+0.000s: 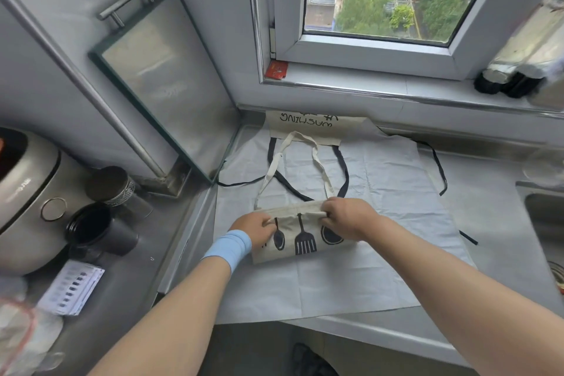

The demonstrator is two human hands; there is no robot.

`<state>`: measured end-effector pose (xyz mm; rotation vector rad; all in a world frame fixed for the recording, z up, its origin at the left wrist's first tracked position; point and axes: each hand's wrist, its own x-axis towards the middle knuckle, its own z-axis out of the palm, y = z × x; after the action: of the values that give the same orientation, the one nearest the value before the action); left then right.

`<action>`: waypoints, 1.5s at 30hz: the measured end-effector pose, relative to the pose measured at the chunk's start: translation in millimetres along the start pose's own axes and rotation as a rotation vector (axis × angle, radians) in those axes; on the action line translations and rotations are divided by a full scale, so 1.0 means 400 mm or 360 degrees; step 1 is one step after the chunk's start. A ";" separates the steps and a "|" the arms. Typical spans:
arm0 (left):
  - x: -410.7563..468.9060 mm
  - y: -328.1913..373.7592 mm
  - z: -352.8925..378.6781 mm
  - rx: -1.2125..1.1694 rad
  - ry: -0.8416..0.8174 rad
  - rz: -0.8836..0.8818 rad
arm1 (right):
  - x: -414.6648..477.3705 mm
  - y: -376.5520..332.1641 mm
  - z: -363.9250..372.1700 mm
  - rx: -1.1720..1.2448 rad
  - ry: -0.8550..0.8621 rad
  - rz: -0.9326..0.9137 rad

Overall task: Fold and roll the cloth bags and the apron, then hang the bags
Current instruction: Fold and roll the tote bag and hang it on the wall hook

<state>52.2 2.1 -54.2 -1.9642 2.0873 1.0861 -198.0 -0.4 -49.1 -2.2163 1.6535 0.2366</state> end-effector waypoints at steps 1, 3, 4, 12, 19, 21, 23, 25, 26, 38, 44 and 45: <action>0.017 -0.004 0.001 -0.0062 0.0038 -0.0021 | 0.021 0.011 0.004 -0.0003 0.0002 0.0052; 0.040 -0.007 0.004 -0.0130 0.0149 -0.0055 | 0.050 0.025 0.015 -0.0014 0.0043 0.0103; 0.044 -0.003 0.006 -0.0064 0.0284 -0.0039 | 0.060 0.028 0.018 -0.0031 0.0085 0.0109; 0.065 0.100 0.146 0.0778 0.0483 0.0653 | 0.102 0.028 0.038 0.0059 0.0091 0.0217; 0.096 0.060 0.209 0.0900 0.0248 0.0509 | 0.061 -0.054 0.117 -0.0263 0.0508 -0.0241; 0.100 0.046 0.207 0.0926 0.0260 0.0543 | 0.051 -0.053 0.156 -0.0129 0.0326 -0.0340; 0.100 0.026 0.199 0.0942 0.0291 0.0561 | 0.049 -0.030 0.178 -0.0022 0.0215 -0.0235; 0.093 -0.004 0.190 0.0939 0.0356 0.0547 | 0.051 -0.009 0.186 -0.0072 0.0193 -0.0164; 0.086 -0.020 0.184 0.0933 0.0397 0.0516 | 0.051 -0.002 0.185 -0.0099 0.0169 -0.0153; 0.002 0.047 0.141 0.1026 0.0611 0.0722 | 0.000 -0.024 0.146 -0.0245 0.0510 -0.0264; -0.001 -0.021 0.149 0.0840 0.0450 0.0439 | -0.033 -0.032 0.130 -0.0215 0.0275 -0.0375; -0.005 -0.034 0.145 0.0797 0.0433 0.0472 | -0.034 -0.029 0.125 -0.0253 0.0282 -0.0412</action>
<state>41.6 35.6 -102.3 -1.6623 2.5299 0.2691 -186.8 33.8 -88.2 -2.6085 1.4544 0.1082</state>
